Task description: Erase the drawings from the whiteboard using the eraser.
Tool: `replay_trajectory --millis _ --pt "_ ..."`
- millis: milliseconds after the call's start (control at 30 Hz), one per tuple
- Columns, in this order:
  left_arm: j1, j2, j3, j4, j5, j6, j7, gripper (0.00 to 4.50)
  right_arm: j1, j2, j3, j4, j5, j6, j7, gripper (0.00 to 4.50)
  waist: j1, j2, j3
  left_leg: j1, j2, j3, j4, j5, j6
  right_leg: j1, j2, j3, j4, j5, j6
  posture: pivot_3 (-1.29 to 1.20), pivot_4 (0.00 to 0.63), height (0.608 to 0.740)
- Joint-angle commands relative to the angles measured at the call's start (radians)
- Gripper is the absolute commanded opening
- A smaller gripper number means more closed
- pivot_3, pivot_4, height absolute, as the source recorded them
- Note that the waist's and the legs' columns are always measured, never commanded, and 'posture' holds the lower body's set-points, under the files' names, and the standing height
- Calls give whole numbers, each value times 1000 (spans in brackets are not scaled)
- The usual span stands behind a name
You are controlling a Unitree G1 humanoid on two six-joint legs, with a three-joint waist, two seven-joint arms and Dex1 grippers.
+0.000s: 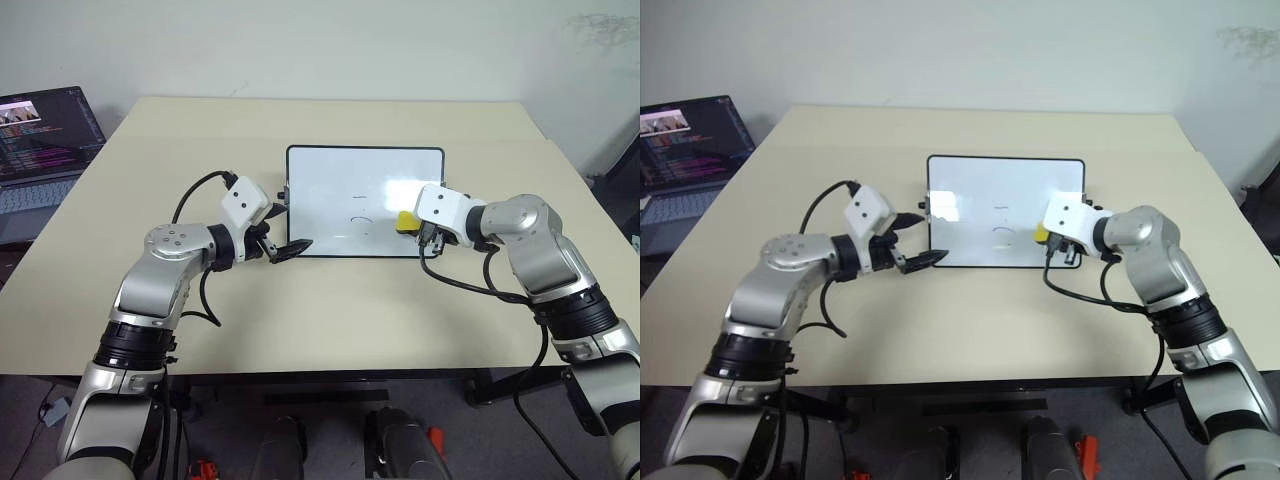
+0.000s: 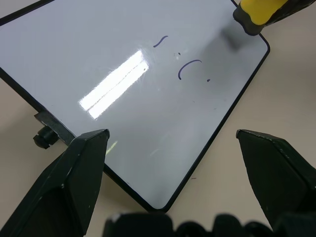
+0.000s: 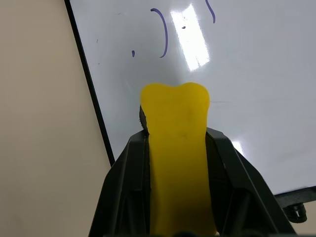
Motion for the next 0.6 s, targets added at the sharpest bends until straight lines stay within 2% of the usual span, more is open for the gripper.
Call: replay_trajectory --millis 33,600 --pt "-26 1 8 -30 -2 -18 -10 4500 -12 -15 -10 -33 -6 1 -15 1119 1 0 0 0 0 0 0 0 0 0 0 0 0 0 0 0 150 740" --pt "-16 29 30 -47 -14 -8 -28 4500 -30 -36 -32 -10 19 -18 -28 1119 3 0 0 0 0 0 0 0 0 0 0 0 -1 0 1 0 150 740"
